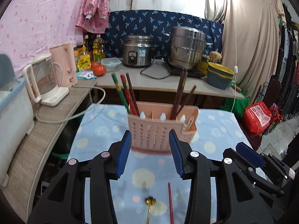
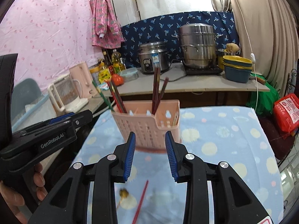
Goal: Organize utensils
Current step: 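Move both open tools down to the gold spoon and red chopstick, then grasp the gold spoon with the left tool while the right tool grasps the red chopstick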
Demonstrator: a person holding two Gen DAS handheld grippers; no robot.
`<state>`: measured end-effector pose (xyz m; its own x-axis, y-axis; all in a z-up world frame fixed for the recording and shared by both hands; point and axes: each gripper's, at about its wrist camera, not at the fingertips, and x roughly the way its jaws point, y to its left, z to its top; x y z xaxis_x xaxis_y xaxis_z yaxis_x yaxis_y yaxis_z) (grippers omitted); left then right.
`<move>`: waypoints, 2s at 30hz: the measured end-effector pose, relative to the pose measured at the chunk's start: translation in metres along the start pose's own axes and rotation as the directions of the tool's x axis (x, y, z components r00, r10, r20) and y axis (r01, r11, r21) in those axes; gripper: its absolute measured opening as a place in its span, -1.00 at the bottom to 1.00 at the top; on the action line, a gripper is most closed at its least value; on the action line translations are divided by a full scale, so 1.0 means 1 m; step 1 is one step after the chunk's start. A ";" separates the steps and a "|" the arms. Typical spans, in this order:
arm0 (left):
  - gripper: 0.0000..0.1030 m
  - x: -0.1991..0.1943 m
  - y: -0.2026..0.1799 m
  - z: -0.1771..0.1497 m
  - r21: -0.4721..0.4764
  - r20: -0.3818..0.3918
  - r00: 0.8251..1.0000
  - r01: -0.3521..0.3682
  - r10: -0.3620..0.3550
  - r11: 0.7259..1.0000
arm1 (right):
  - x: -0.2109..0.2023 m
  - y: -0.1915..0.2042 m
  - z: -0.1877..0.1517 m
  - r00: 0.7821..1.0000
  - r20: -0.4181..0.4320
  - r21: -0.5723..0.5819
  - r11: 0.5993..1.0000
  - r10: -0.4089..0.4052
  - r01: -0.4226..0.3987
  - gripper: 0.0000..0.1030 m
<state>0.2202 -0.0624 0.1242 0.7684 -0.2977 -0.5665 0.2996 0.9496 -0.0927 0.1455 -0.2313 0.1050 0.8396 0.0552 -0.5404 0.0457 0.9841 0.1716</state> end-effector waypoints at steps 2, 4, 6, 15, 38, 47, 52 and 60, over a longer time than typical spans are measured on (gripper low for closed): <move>-0.23 -0.003 0.001 -0.020 -0.003 -0.026 1.000 -0.005 0.004 1.000 | -0.006 0.001 -0.023 0.999 -0.031 -0.014 1.000 -0.007 0.007 -0.37; -0.23 -0.003 0.002 -0.042 -0.008 -0.059 0.998 -0.004 0.003 1.000 | -0.010 0.002 -0.044 0.998 -0.065 -0.017 1.000 -0.008 0.007 -0.37; -0.23 -0.004 0.004 -0.062 -0.017 -0.089 0.996 -0.005 0.004 1.000 | -0.015 0.002 -0.067 0.994 -0.105 -0.007 1.000 -0.005 0.004 -0.37; -0.23 -0.009 0.023 -0.149 -0.066 -0.208 0.978 -0.041 0.026 0.997 | -0.026 0.005 -0.152 0.968 -0.251 0.043 0.999 0.022 -0.011 -0.37; -0.23 -0.024 0.051 -0.222 -0.121 -0.304 0.952 -0.067 0.027 0.990 | -0.014 0.057 -0.221 0.937 -0.348 -0.029 0.999 0.025 -0.038 -0.46; -0.23 -0.022 0.044 -0.222 -0.119 -0.309 0.951 -0.047 0.008 0.992 | -0.017 0.048 -0.224 0.943 -0.331 -0.040 0.999 -0.003 -0.011 -0.85; -0.22 -0.017 0.035 -0.223 -0.121 -0.321 0.947 -0.016 -0.023 0.993 | -0.019 0.039 -0.224 0.948 -0.317 -0.014 1.000 -0.005 0.001 -0.87; -0.20 -0.004 0.021 -0.219 -0.109 -0.323 0.946 0.006 -0.041 0.994 | -0.020 0.011 -0.220 0.952 -0.304 0.060 0.997 -0.021 0.042 -0.87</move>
<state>0.0997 -0.0200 -0.0545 0.5318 -0.2886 -0.7962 0.2407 0.9529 -0.1847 0.0101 -0.1843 -0.0629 0.6337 0.0829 -0.7691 0.1129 0.9737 0.1979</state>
